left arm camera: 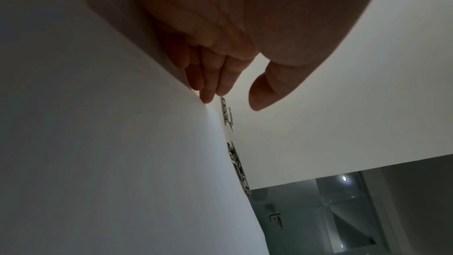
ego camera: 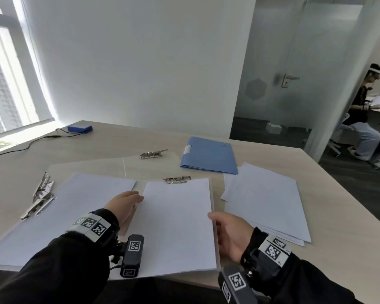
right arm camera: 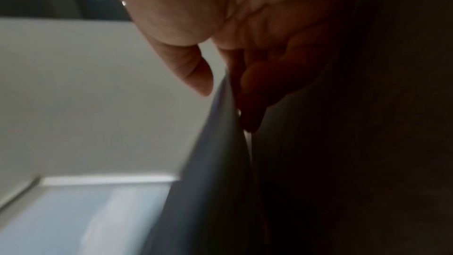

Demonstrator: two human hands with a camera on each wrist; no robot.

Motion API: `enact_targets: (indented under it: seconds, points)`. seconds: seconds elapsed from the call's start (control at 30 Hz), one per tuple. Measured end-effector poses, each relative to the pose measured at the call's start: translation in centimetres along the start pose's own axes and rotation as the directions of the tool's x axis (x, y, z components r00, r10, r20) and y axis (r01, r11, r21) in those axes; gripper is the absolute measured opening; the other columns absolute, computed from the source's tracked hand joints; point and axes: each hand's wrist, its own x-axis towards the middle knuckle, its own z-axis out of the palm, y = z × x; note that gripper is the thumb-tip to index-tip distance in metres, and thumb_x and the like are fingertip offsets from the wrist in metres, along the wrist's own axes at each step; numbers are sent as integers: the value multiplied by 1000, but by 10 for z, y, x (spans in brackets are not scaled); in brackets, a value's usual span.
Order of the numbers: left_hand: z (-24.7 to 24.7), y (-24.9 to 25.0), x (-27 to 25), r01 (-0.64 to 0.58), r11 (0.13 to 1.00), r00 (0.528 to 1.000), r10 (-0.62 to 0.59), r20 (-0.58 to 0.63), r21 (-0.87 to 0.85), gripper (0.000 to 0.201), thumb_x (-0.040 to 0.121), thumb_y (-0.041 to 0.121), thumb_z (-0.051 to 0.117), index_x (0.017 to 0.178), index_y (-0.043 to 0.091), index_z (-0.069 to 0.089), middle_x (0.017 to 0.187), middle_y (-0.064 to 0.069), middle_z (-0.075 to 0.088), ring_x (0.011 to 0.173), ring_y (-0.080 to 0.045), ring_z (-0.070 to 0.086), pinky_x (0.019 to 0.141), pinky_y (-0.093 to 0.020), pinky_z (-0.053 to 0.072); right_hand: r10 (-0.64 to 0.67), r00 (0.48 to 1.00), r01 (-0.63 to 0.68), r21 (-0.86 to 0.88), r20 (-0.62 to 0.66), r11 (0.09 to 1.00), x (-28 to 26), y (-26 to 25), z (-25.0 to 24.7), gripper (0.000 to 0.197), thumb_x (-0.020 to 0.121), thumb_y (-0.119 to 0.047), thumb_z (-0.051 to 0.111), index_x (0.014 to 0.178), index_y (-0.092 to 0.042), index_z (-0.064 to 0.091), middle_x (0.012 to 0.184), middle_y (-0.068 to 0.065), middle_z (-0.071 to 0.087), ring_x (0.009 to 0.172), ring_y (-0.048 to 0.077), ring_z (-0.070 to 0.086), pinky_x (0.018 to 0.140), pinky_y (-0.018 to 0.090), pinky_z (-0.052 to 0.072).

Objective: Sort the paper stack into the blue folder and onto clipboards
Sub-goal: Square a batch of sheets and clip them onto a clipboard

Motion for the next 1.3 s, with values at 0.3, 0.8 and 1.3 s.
enact_targets:
  seconds: [0.3, 0.8, 1.3]
  points:
    - [6, 12, -27, -138, 983, 990, 135, -28, -118, 23, 91, 20, 55, 110, 22, 68, 117, 2, 65, 113, -17, 56, 90, -35, 45, -268, 960, 276, -109, 82, 955, -5, -11, 2, 30, 89, -2, 55, 118, -4, 63, 109, 17, 73, 96, 33, 71, 82, 44, 58]
    - [46, 28, -50, 144, 952, 912, -21, 410, -271, 40, 88, 52, 53, 78, 14, 59, 83, -10, 69, 65, -21, 65, 47, -24, 42, -445, 876, 481, 282, -184, 830, -21, -61, -73, 34, 98, -6, 43, 124, -18, 63, 114, 9, 72, 98, 27, 68, 72, 35, 50]
    - [68, 44, -23, -227, 944, 856, 311, 414, -240, 76, 56, 5, 47, 122, 41, 59, 128, 5, 61, 112, -28, 60, 80, -42, 59, -336, 931, 363, 294, -141, 884, 1, -48, -87, 39, 95, -6, 43, 130, -14, 59, 123, 21, 66, 111, 43, 62, 88, 59, 51]
